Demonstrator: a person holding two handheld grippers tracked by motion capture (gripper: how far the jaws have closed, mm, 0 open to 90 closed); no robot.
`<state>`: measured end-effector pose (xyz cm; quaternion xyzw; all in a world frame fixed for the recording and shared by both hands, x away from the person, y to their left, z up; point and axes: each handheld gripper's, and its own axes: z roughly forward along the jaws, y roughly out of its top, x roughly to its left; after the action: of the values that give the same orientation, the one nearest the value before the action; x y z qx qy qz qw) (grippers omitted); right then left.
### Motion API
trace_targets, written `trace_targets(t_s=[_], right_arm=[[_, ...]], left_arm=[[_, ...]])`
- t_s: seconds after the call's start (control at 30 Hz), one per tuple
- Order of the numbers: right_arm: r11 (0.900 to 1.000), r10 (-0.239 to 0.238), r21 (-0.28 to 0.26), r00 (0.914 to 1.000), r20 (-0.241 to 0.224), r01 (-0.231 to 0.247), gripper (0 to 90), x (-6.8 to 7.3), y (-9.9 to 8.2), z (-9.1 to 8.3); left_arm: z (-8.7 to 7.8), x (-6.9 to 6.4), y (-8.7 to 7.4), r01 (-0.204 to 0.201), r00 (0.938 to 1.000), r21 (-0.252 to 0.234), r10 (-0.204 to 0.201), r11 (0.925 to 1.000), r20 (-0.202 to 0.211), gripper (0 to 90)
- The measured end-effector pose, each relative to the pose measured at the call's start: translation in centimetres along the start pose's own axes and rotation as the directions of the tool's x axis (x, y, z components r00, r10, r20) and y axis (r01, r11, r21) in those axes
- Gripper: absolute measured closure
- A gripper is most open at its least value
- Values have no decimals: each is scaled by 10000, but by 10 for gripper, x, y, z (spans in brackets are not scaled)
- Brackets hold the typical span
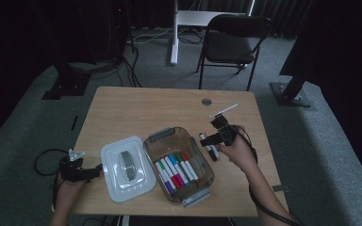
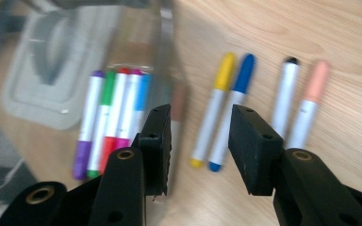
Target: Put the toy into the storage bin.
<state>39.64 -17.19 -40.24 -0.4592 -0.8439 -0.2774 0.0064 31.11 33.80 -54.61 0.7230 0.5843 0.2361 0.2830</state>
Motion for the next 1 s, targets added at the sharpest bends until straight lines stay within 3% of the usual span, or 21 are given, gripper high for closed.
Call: trace_targets(t_s=[0.27, 0.47, 0.7, 1.0], right_arm=[[9983, 580, -89, 9942, 903, -574, 590, -41, -6, 20], [9959, 882, 91, 9899, 1108, -898, 598, -63, -10, 43], [9909, 1138, 555, 9841, 1362, -1223, 620, -76, -8, 71], [9883, 1051, 909, 9791, 1740, -1223, 659, -81, -5, 89]], left_arm=[[0, 0, 0, 0, 10000, -1, 0, 10000, 1, 5], [0, 0, 0, -1, 10000, 0, 1, 10000, 1, 5], [0, 0, 0, 0, 10000, 0, 0, 10000, 0, 5], [0, 0, 0, 0, 10000, 1, 0, 10000, 1, 5]])
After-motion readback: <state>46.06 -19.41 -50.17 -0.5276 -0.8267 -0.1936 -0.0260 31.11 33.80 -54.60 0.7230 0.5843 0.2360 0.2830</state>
